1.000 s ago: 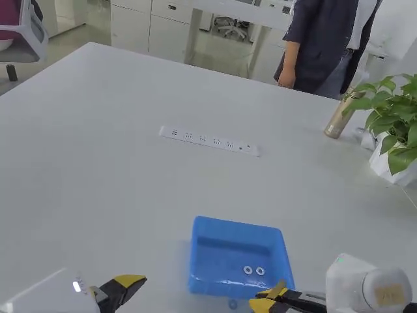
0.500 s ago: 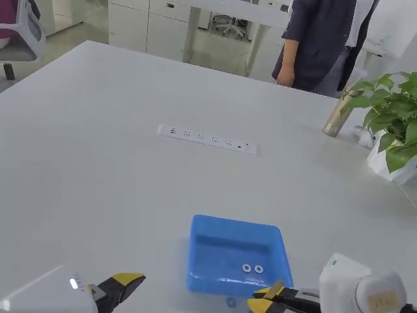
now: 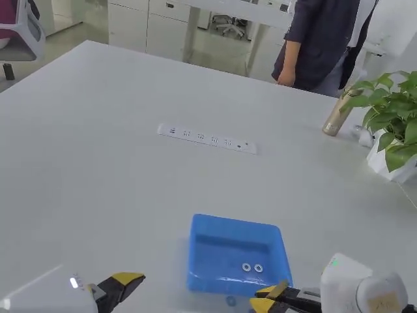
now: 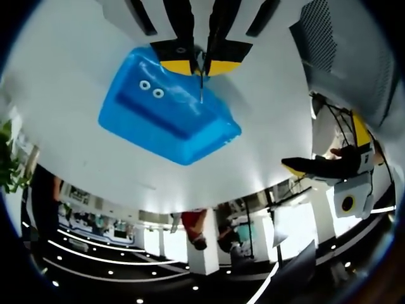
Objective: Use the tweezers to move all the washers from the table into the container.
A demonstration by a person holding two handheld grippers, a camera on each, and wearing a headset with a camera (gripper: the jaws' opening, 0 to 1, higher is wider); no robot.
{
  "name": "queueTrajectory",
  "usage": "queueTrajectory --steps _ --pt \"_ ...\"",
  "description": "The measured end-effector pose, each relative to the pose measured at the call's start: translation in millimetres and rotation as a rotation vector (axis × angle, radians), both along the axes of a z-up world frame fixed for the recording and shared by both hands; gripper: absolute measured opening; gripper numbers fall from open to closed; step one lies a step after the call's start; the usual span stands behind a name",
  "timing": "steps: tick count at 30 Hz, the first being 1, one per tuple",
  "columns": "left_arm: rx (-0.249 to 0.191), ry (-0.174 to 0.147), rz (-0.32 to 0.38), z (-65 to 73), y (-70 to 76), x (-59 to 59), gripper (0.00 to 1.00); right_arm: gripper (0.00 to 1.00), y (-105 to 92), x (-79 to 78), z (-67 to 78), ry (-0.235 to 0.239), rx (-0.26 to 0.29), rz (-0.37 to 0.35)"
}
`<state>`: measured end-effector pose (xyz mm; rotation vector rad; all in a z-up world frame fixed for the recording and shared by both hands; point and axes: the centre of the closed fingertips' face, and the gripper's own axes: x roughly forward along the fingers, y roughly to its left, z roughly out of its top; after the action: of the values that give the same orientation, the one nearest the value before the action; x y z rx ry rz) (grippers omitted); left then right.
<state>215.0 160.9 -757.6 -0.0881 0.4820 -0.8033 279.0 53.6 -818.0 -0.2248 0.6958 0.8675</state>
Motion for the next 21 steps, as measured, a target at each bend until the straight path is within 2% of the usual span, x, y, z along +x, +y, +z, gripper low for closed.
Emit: queueTrajectory --steps 4,7,12,21 --pt "0.001 -0.001 0.000 0.2 0.6 -0.5 0.83 0.03 -4.7 3.7 1.9 0.064 0.092 -0.084" --pt "0.004 0.000 0.003 -0.5 2.3 -0.8 0.83 0.03 -8.2 7.8 8.8 0.082 0.167 -0.128" --pt "0.000 0.001 0.009 -1.3 2.8 -0.1 0.83 0.03 -13.0 9.0 12.8 0.074 0.160 -0.126" --pt "-0.003 0.000 0.004 -1.2 0.3 -1.0 0.83 0.03 -9.9 7.9 22.7 0.073 0.179 -0.113"
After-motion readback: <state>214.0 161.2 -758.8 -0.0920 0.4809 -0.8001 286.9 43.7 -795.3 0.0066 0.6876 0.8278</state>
